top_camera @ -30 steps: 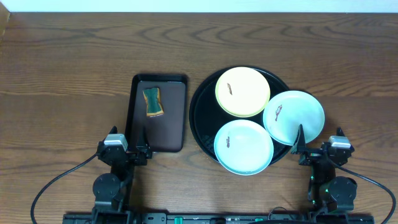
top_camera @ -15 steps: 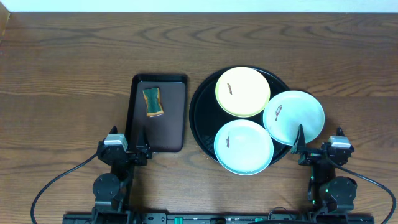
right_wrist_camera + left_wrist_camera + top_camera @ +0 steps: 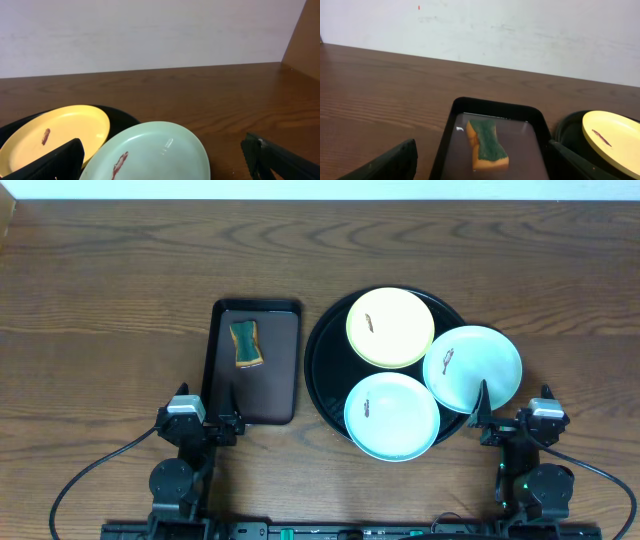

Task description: Clean dirty plates on tray and stack at the side

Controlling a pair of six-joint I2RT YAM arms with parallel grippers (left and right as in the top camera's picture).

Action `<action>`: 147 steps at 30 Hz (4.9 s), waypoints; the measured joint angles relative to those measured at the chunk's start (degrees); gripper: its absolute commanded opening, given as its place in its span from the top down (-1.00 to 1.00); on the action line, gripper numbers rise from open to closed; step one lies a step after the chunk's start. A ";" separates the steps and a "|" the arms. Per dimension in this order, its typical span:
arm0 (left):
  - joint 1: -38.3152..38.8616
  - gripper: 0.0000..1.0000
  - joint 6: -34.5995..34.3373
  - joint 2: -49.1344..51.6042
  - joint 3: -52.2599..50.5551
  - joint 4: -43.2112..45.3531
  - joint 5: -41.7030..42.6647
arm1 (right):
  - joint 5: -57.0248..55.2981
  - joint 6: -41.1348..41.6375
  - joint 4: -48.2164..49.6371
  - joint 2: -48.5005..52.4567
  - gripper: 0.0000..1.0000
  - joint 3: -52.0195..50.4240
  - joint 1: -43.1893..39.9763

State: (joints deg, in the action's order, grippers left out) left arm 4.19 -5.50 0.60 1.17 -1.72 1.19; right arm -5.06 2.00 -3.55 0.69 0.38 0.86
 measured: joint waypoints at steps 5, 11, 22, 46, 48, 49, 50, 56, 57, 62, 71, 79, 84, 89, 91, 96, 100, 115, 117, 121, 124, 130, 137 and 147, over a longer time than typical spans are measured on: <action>0.00 -0.63 0.00 0.00 0.00 -0.02 0.00 | 0.00 0.00 0.00 0.00 -0.98 0.00 0.00; 0.00 -0.63 0.00 0.00 0.00 0.00 0.00 | 0.00 0.00 0.00 0.00 -0.98 0.00 0.00; 0.00 -0.63 -1.66 0.00 0.00 0.15 0.00 | 4.24 1.55 0.46 0.00 -0.99 -0.02 0.00; -0.02 -0.63 -5.14 27.45 46.53 -40.85 3.65 | 17.40 5.49 -43.58 49.07 -0.99 63.65 0.00; -0.02 -0.63 -5.01 36.96 58.60 -52.65 3.67 | 18.60 5.64 -54.86 58.86 -0.98 72.04 -0.04; 0.00 -0.63 -4.96 42.36 65.53 -58.14 3.72 | 19.04 5.66 -57.44 63.36 -0.99 76.02 -0.07; 0.00 -0.63 -4.98 47.52 71.87 -61.96 3.91 | 19.71 5.66 -58.58 68.19 -0.99 80.26 -0.07; -0.02 -0.31 -4.94 68.50 93.22 -72.89 5.11 | 23.82 5.95 -57.94 85.24 -0.41 89.61 -0.22; -0.02 -0.20 -4.74 70.69 94.20 -72.87 5.14 | 24.24 6.03 -57.46 86.71 -0.42 89.79 -0.22; -0.02 -0.12 -5.22 78.99 94.60 -73.77 5.53 | 23.74 5.01 -57.42 93.68 -0.41 89.88 0.48; -0.02 -0.12 -5.22 91.84 94.09 -73.66 5.57 | 15.58 -0.52 -51.74 104.98 0.09 89.88 7.37; -0.02 -0.12 -5.22 97.15 93.96 -73.50 5.57 | 9.29 -2.78 -45.33 113.61 0.28 89.88 8.63; 0.00 -0.12 -5.22 97.20 93.96 -73.37 5.57 | 7.74 -3.21 -43.45 117.11 0.44 89.88 8.63; -0.02 -0.08 -5.22 97.20 93.96 -73.29 5.57 | 7.37 -3.17 -43.50 119.25 0.58 89.88 8.63; -0.02 -0.01 -5.22 97.20 93.96 -73.29 5.57 | 7.32 -3.26 -43.50 119.71 0.66 89.88 8.63; 0.00 0.04 -5.25 97.20 93.96 -73.29 5.60 | 6.97 -3.52 -43.50 120.78 0.69 89.88 8.63; 0.00 0.04 -5.22 97.20 93.96 -73.29 5.57 | 6.93 -3.54 -44.22 120.80 0.69 89.88 8.63; -0.02 0.04 -5.25 97.20 93.96 -73.24 5.57 | 6.95 -3.45 -40.50 120.80 0.98 88.35 8.63; -0.02 0.03 -5.22 97.20 93.96 -72.96 5.60 | 6.95 -3.45 -40.50 120.80 0.98 88.35 8.63; -0.02 -0.11 -5.29 97.20 93.18 -71.10 5.60 | 6.95 -3.43 -40.50 120.80 0.97 88.35 8.63; -0.02 -0.16 -5.40 97.20 90.84 -68.54 5.60 | 6.97 -3.43 -40.50 120.80 0.98 88.35 8.63; 0.00 -0.17 -6.62 97.20 83.67 -59.56 5.79 | 6.97 -3.43 -40.54 120.80 0.97 88.35 8.63; -0.02 -0.16 -8.74 97.20 76.06 -49.57 5.79 | 6.95 -3.43 -40.92 120.80 0.98 88.35 8.63; -0.02 -0.15 -11.69 102.36 73.26 -43.54 5.84 | 6.93 -3.43 -41.42 120.80 0.98 88.35 8.63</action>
State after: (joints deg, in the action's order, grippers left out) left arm 4.16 -17.19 102.96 74.43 -45.25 7.03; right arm 1.87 -1.43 -44.97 121.49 88.73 9.50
